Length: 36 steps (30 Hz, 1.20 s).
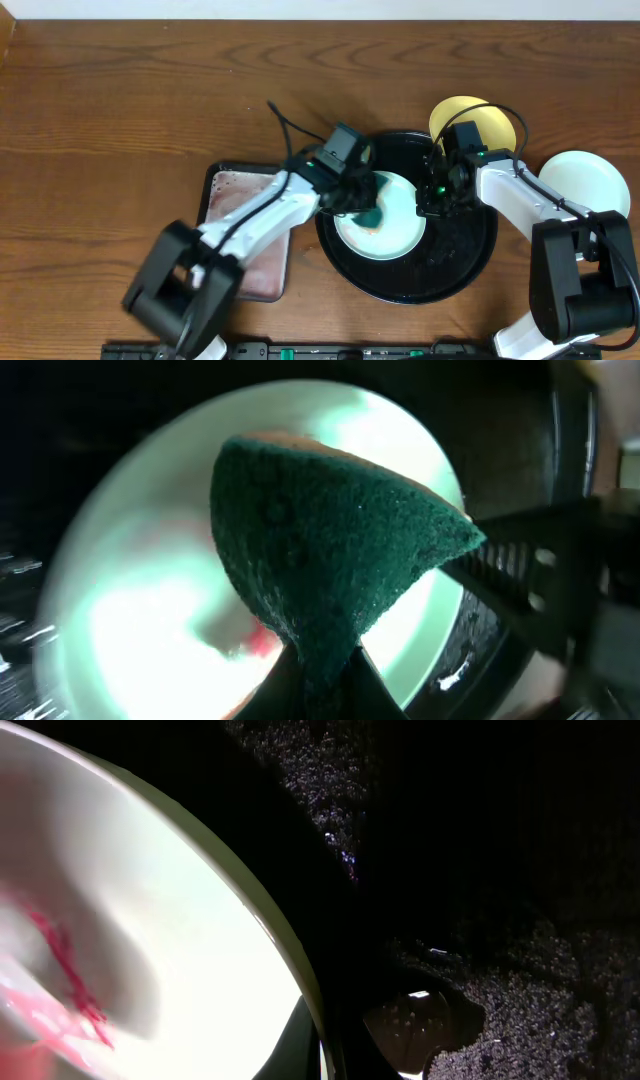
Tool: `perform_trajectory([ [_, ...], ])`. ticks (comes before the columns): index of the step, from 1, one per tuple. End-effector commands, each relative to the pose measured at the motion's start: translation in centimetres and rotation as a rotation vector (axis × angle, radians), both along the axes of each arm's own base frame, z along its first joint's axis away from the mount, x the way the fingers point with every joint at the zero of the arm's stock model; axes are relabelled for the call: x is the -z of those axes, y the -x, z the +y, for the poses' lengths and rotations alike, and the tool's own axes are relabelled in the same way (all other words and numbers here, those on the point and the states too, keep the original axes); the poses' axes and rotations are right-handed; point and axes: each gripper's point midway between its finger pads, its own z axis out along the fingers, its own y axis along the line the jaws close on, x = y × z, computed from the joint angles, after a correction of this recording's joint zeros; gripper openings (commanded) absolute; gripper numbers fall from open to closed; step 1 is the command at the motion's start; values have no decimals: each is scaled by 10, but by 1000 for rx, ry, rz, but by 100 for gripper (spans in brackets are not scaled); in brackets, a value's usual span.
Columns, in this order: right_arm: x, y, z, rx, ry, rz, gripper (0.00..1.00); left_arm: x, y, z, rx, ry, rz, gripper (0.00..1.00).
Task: Clean dirty plates on tray and stack at the side
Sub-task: 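Scrub the second mint plate with the sponge while right gripper holds it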
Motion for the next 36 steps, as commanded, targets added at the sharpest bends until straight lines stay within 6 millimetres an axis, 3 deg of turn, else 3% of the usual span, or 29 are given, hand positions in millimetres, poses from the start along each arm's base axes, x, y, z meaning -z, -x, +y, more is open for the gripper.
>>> perform_trajectory([
  [1,28,2,-27,13,160,24,1,25,13,-24,5,58,119,7],
  [6,28,4,-27,11,159,34,1,53,23,-44,35,73,163,8],
  [9,28,7,-27,9,161,45,1,73,27,-33,31,-11,168,7],
  [11,28,9,-28,8,162,51,1,86,20,-6,-32,-141,149,7],
  [12,28,10,-28,7,163,55,1,93,10,25,-95,-277,116,7],
  [16,28,12,-28,5,165,65,1,91,-9,91,-169,-562,45,7],
  [19,28,13,-29,5,166,67,1,80,-20,127,-201,-732,-8,7],
  [22,28,13,-29,5,166,67,1,71,-28,139,-205,-811,-59,7],
  [25,28,13,-29,5,167,69,1,74,-27,124,-184,-758,-57,7],
  [28,28,13,-29,5,166,69,1,79,-17,83,-135,-581,-2,7],
  [33,28,13,-29,5,166,69,1,71,6,-7,-34,-178,110,8],
  [36,28,13,-29,5,166,69,1,60,17,-38,6,-58,138,7],
])
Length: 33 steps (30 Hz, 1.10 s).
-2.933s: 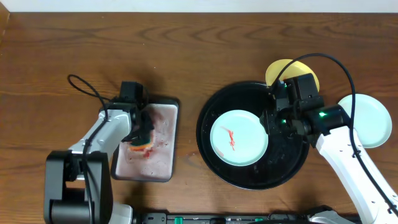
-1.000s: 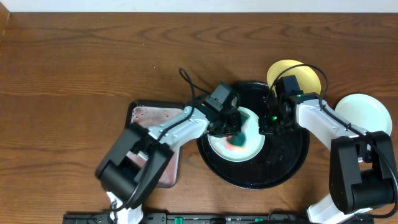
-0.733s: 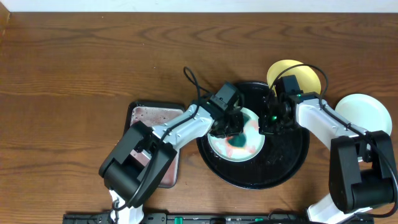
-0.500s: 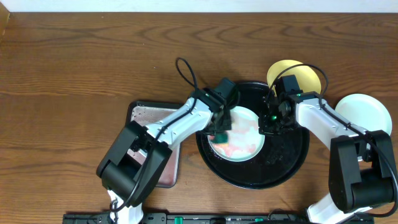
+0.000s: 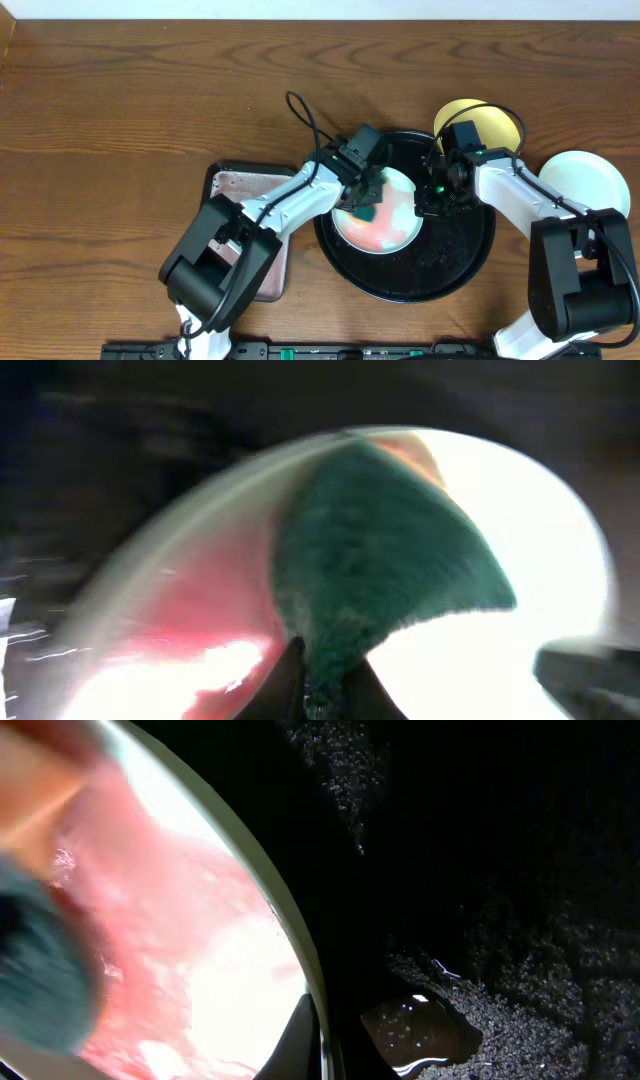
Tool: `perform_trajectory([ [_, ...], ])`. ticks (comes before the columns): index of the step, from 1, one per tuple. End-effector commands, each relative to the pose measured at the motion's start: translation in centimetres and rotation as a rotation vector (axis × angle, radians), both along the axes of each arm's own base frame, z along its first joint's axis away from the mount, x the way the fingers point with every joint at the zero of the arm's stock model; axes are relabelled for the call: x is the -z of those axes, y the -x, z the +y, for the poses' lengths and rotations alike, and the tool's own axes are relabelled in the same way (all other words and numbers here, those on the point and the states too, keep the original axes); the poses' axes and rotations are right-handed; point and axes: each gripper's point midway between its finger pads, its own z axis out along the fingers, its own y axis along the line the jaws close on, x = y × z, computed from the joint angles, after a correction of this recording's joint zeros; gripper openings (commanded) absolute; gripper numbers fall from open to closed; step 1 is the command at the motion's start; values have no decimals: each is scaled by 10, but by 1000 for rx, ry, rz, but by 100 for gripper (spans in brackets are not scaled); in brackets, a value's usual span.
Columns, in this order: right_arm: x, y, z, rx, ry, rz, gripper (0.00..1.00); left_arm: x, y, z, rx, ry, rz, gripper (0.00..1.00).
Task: Clean dirty plates on tray and stack at the side
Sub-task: 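Scrub the second mint plate with the sponge while right gripper holds it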
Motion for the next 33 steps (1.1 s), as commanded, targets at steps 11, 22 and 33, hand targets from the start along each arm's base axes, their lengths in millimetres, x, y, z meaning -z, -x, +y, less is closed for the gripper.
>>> perform_trajectory([
  [11,28,12,-32,8,179,55,1,21,70,-38,143,109,243,7],
  [22,28,12,-32,8,179,56,1,39,45,74,-8,-487,66,7],
  [33,28,15,-33,-16,187,64,1,11,10,92,-59,-636,-106,7],
])
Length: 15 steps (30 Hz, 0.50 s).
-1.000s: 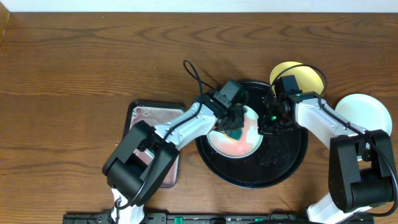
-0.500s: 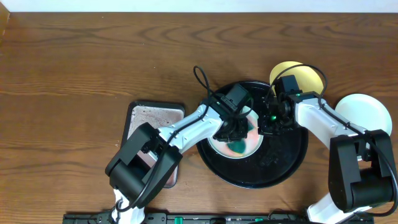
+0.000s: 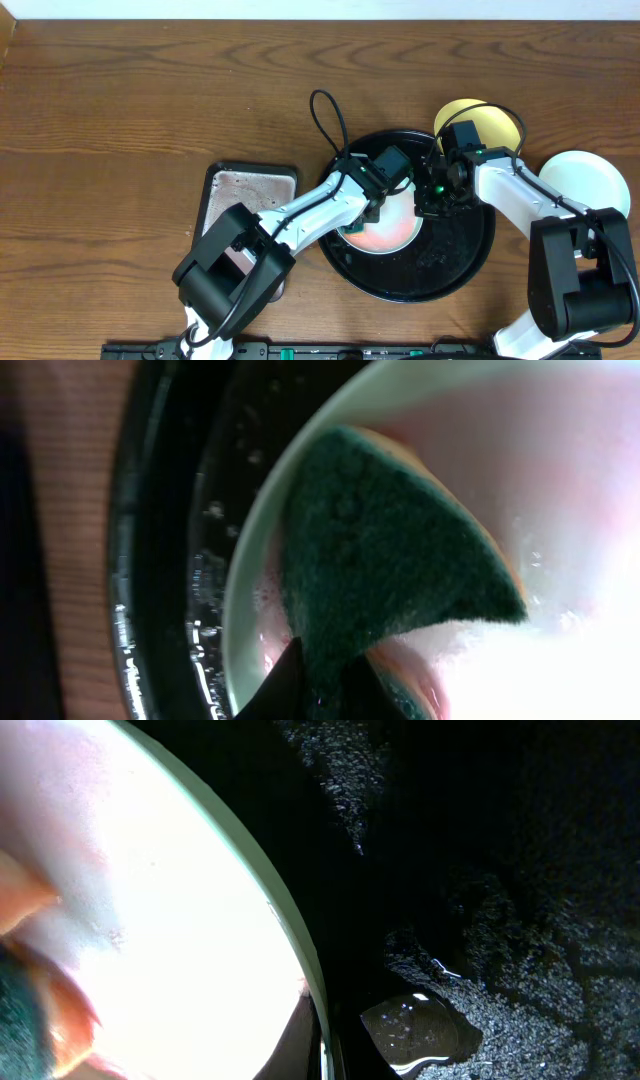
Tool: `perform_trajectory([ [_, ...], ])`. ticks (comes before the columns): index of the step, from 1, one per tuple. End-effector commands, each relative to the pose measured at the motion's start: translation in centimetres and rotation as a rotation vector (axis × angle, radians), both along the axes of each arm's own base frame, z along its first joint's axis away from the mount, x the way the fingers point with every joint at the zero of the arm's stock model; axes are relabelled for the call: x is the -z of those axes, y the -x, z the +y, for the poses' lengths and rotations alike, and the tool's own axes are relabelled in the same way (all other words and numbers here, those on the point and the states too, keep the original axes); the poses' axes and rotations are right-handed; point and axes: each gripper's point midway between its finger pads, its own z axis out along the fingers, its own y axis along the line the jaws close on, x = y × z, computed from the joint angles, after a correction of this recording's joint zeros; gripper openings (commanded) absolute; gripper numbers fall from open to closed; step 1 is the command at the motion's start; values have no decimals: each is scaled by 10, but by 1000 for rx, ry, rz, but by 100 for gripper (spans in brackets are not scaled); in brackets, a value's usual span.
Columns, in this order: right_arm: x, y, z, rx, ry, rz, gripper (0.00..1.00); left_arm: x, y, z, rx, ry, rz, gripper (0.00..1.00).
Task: Clean dirty plates on tray and stack at the side
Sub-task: 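Scrub the second mint plate with the sponge while right gripper holds it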
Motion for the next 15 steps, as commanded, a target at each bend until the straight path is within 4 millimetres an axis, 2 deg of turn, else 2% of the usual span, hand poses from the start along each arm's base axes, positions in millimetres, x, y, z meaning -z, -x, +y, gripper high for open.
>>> perform_trajectory([
  [1,28,15,-33,-15,188,59,1,8,-13,36,-43,-163,-46,7],
  [6,28,16,-34,-15,188,63,1,-11,-1,14,-34,-18,25,7],
  [9,28,16,-34,-15,189,65,1,-38,-1,9,-38,58,10,8],
  [10,28,17,-34,-16,189,67,1,-55,1,12,-48,95,5,8],
  [12,28,18,-34,-16,189,70,1,-76,5,21,-67,131,4,8],
  [15,28,18,-34,-16,190,73,1,-104,7,47,-118,146,-12,8],
])
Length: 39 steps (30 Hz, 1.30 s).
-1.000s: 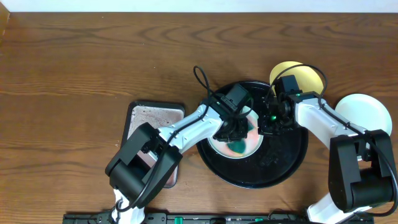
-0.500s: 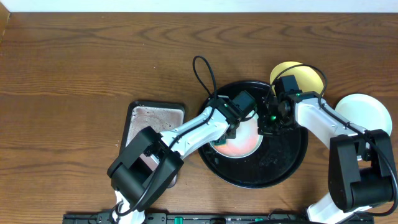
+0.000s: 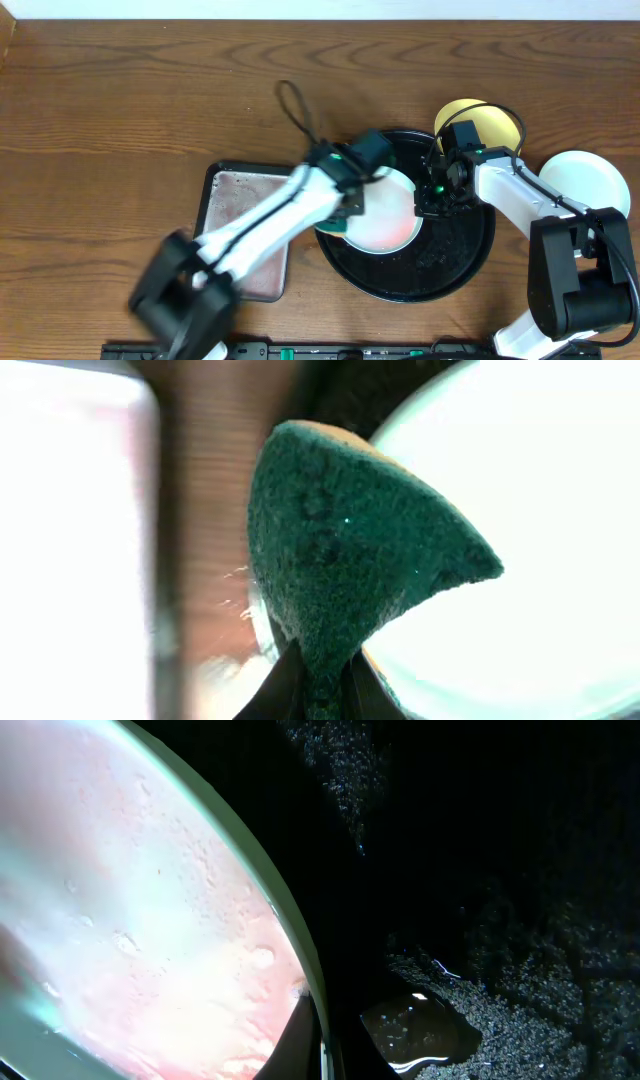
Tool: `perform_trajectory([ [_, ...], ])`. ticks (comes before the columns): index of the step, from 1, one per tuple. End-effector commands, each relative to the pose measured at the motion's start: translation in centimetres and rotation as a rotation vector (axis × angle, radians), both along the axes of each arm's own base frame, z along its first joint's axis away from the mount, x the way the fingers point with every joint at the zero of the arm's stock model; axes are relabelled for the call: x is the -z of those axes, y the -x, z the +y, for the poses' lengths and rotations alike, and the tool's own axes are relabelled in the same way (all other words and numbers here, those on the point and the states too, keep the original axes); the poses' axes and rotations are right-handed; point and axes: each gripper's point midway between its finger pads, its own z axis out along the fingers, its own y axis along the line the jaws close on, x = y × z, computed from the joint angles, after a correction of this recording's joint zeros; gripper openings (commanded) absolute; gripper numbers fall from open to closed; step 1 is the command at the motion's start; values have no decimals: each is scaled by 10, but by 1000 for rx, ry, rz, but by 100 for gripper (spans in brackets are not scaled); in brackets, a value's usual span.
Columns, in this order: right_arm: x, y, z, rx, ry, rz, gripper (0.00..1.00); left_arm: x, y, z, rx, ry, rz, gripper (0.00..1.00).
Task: Clean dirty plates on tray and stack at the side
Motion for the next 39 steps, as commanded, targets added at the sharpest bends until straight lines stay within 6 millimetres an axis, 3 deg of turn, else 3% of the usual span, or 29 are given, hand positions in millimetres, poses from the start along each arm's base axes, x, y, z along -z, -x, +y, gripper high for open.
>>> perform_trajectory([
  [1,28,17,-34,-13,188,65,1,-47,-4,31,-85,62,-52,8],
  [2,28,17,-34,-13,188,64,1,-59,-5,55,-126,53,-54,11],
  [6,28,14,-33,-12,186,52,1,-67,-11,103,-150,14,-40,12],
  [10,25,5,-34,-8,197,20,1,-49,-19,144,-178,-22,-11,11],
  [13,12,-7,-48,-4,283,-31,1,-24,-16,165,-203,-21,23,11],
  [16,-9,-15,-44,-13,290,-95,1,-6,-10,168,-178,39,61,8],
  [17,-16,-17,-41,-18,289,-121,1,-3,-8,169,-181,46,70,12],
  [20,-45,-24,-39,-39,356,-237,1,1,-3,173,-191,41,87,34],
  [22,-65,-27,-41,-35,423,-315,1,1,-3,173,-192,40,88,61],
  [23,-75,-28,-39,-43,450,-356,1,1,-3,173,-192,40,88,69],
  [24,-85,-29,-37,-50,467,-395,1,1,-3,173,-192,40,88,75],
  [28,-108,-27,-26,-71,463,-482,1,1,-3,173,-192,40,88,80],
  [32,-94,-16,-12,-90,337,-398,2,1,-3,173,-192,40,88,82],
  [39,-52,-10,13,-192,14,-219,30,1,-5,173,-200,43,81,82],
])
